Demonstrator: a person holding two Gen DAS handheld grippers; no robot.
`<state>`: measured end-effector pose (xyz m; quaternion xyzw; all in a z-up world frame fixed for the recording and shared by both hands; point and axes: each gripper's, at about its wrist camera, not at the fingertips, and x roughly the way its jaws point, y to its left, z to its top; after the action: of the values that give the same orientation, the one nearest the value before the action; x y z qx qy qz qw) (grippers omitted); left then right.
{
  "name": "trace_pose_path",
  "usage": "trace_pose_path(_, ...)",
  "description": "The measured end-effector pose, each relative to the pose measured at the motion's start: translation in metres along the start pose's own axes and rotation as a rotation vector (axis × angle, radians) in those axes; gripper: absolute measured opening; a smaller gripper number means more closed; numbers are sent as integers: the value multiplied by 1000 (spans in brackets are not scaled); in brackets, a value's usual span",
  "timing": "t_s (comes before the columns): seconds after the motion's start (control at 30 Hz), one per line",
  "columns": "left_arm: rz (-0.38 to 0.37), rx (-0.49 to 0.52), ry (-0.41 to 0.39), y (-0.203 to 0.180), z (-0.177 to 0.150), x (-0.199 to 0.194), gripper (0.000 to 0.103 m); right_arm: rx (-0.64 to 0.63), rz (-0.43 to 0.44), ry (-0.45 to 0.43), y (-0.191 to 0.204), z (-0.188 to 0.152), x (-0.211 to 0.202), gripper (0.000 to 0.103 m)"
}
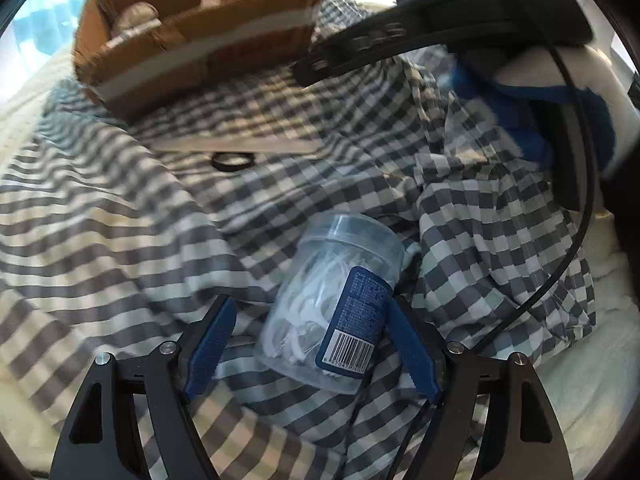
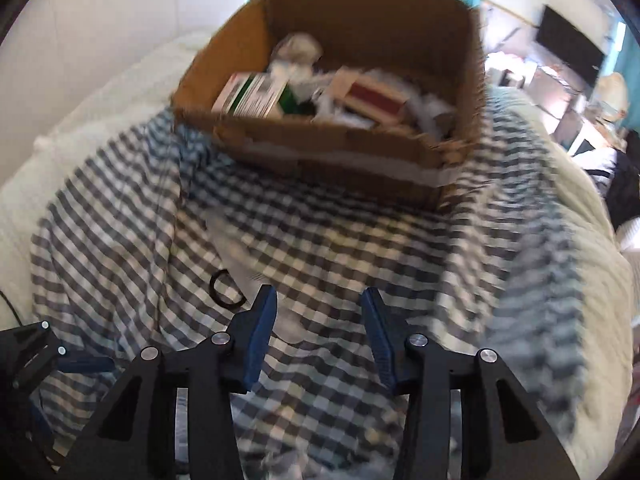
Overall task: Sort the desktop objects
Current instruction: 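Grasp the clear floss-pick jar with the left gripper while the right gripper grasps the white comb, then carry the floss-pick jar and comb over the cardboard box with both grippers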
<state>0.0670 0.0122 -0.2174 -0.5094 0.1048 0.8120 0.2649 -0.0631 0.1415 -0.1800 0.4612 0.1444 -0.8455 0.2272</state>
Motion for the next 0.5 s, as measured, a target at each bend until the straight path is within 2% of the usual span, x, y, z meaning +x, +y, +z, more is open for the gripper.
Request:
trace_pose_path(0.03, -7, 2, 10, -1, 1, 4, 80, -25, 48, 45, 3, 1, 14, 44)
trace_pose_path(0.1, -12, 8, 33, -3, 1, 13, 80, -70, 87, 99, 9, 2, 34, 44)
trace_pose_path(0.23, 3, 4, 86, -4, 0, 32, 80, -156, 71, 194, 19, 1, 72, 46)
trace_pose_path(0.27, 7, 5, 91, -4, 0, 35, 77, -166, 81, 208, 21, 0, 78, 48)
trace_pose_path(0.3, 8, 4, 93, -5, 1, 38, 72, -176, 79, 214, 22, -1, 84, 50)
trace_pose_path(0.4, 16, 8, 77, -8, 1, 36, 69, -182, 71, 214, 25, -2, 89, 49)
trace_pose_path(0.43, 15, 7, 62, -8, 1, 32, 68, -179, 82, 209, 25, -3, 87, 45)
trace_pose_path(0.47, 13, 2, 46, -8, 2, 28, 68, -171, 99, 209, 25, -3, 85, 28)
trace_pose_path(0.5, 16, -7, 29, -7, 2, 22, 67, -167, 99, 205, 25, -5, 82, 20)
